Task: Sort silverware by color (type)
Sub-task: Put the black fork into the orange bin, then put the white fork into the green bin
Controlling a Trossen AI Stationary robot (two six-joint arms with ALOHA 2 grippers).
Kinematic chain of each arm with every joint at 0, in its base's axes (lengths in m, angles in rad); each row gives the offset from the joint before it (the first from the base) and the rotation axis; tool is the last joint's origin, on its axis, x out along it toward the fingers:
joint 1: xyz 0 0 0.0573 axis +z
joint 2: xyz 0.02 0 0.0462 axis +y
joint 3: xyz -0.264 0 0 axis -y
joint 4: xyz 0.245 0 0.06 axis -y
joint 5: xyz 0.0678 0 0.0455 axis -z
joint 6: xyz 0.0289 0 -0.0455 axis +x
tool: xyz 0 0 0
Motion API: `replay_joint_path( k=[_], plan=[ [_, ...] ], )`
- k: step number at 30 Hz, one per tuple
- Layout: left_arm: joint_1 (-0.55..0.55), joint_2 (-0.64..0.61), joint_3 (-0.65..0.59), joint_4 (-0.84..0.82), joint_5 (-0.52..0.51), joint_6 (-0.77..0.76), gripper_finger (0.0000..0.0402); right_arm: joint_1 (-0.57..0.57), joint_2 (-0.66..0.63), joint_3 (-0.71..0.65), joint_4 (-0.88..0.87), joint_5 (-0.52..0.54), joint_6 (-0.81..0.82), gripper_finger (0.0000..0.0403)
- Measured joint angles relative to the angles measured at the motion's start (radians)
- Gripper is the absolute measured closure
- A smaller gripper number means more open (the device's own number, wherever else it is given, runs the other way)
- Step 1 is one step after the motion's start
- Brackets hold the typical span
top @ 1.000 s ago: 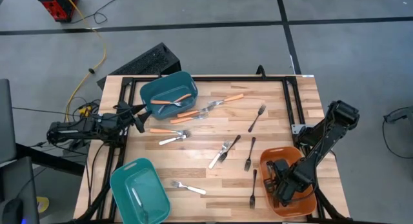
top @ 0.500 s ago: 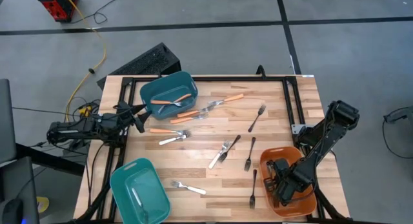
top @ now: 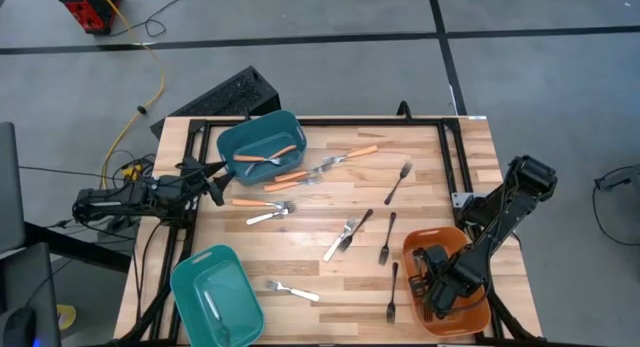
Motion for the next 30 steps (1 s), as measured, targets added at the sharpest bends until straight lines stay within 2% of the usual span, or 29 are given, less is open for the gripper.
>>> replay_joint_path(
  k=[7, 19, 30],
  plan=[
    [0.000, 0.000, 0.000, 0.000, 0.000, 0.000, 0.0167, 0.000, 0.000, 0.000, 0.000, 0.000, -0.002, 0.0307],
    [0.000, 0.000, 0.000, 0.000, 0.000, 0.000, 0.0167, 0.000, 0.000, 0.000, 0.002, 0.000, -0.003, 0.0299],
    [0.000, 0.000, 0.000, 0.000, 0.000, 0.000, 0.0167, 0.000, 0.000, 0.000, 0.002, 0.000, -0.011, 0.0259]
  ],
)
